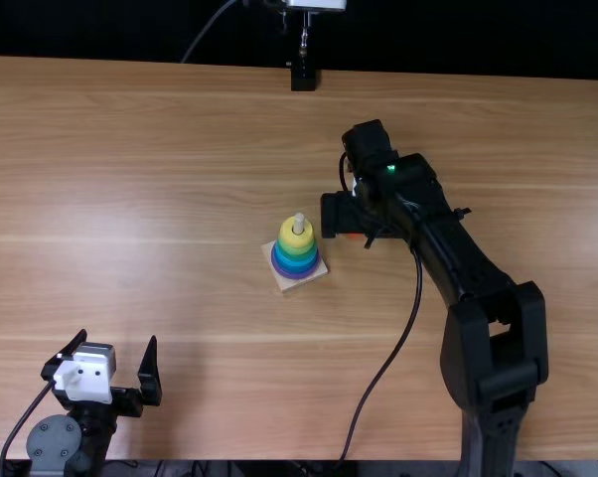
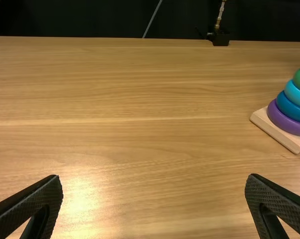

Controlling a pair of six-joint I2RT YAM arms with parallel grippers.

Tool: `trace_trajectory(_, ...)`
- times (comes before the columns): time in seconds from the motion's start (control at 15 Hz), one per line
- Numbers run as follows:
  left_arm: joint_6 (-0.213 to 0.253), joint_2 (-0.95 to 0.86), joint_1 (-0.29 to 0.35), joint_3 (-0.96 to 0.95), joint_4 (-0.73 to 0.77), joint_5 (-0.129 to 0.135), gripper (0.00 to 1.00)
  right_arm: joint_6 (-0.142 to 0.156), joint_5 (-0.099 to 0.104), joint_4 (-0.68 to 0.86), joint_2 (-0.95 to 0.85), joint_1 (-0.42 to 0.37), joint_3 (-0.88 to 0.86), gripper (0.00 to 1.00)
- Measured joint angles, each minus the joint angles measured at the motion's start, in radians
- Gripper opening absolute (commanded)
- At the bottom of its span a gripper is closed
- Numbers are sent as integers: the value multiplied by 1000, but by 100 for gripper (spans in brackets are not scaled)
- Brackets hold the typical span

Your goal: Build the Hanoi tower: stack the rings onto the peg from bottom to top in this color order: purple, dark blue, light blue, dark green, light green, yellow, orange.

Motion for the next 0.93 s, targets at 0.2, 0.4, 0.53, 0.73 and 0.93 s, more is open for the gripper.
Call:
trace_trajectory(0.2, 1, 0, 0, 0, 0, 0, 100, 1, 0, -3, 39, 0, 1, 97)
trace_trajectory(0.4, 0, 0, 0, 0, 0, 0, 100, 3, 0, -2, 80, 0, 48, 96)
trace_trajectory(0.53, 0, 0, 0, 0, 0, 0, 100, 3, 0, 3, 84, 0, 50, 95)
trace_trajectory(0.73, 0, 0, 0, 0, 0, 0, 100, 3, 0, 6, 85, 0, 63, 91)
trace_trajectory(0.93, 0, 0, 0, 0, 0, 0, 100, 3, 0, 7, 99, 0, 63, 90)
